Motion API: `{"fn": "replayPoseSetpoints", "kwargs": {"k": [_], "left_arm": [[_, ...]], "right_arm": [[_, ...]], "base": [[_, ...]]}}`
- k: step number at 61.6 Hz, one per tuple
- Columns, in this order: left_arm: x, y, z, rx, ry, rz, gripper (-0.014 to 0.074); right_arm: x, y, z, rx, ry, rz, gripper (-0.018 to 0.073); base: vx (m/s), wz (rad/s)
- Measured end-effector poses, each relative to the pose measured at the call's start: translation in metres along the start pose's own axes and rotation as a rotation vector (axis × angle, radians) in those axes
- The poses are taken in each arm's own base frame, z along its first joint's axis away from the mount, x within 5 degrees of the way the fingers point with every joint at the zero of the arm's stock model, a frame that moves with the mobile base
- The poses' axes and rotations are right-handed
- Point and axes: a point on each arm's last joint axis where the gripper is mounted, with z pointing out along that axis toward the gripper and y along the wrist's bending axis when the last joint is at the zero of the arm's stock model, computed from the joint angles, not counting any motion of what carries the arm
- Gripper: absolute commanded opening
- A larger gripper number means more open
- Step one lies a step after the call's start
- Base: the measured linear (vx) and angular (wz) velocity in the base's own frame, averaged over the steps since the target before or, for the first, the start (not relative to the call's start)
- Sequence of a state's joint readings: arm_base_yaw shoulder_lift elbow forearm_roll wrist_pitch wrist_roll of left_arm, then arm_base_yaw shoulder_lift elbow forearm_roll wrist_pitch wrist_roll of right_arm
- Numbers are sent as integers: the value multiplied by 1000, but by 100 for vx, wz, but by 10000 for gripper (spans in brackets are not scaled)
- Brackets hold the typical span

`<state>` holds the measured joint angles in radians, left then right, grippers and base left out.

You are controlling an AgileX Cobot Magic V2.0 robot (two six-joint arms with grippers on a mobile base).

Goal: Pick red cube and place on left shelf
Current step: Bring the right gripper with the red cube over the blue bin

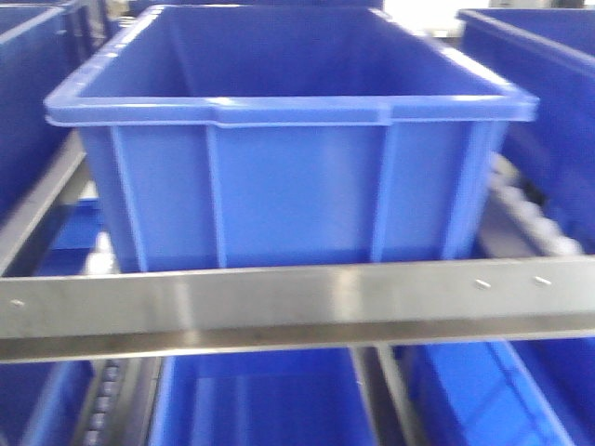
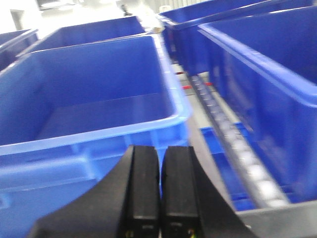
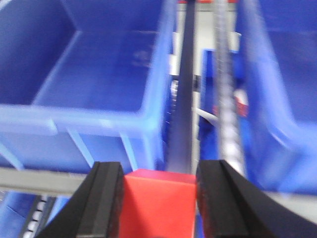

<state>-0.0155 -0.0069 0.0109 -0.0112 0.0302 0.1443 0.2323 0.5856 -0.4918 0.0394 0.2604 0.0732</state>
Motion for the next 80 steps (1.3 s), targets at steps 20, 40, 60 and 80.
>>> {"fn": "replayPoseSetpoints", "kwargs": {"k": [20, 40, 60, 80], "left_arm": [[0, 0, 0, 0, 0, 0, 106], [0, 0, 0, 0, 0, 0, 106], [0, 0, 0, 0, 0, 0, 106], [0, 0, 0, 0, 0, 0, 106]], "right_arm": [[0, 0, 0, 0, 0, 0, 50], [0, 0, 0, 0, 0, 0, 50], [0, 0, 0, 0, 0, 0, 50], [0, 0, 0, 0, 0, 0, 50]], "base": [[17, 33], [7, 15], [2, -2], [0, 0]]}}
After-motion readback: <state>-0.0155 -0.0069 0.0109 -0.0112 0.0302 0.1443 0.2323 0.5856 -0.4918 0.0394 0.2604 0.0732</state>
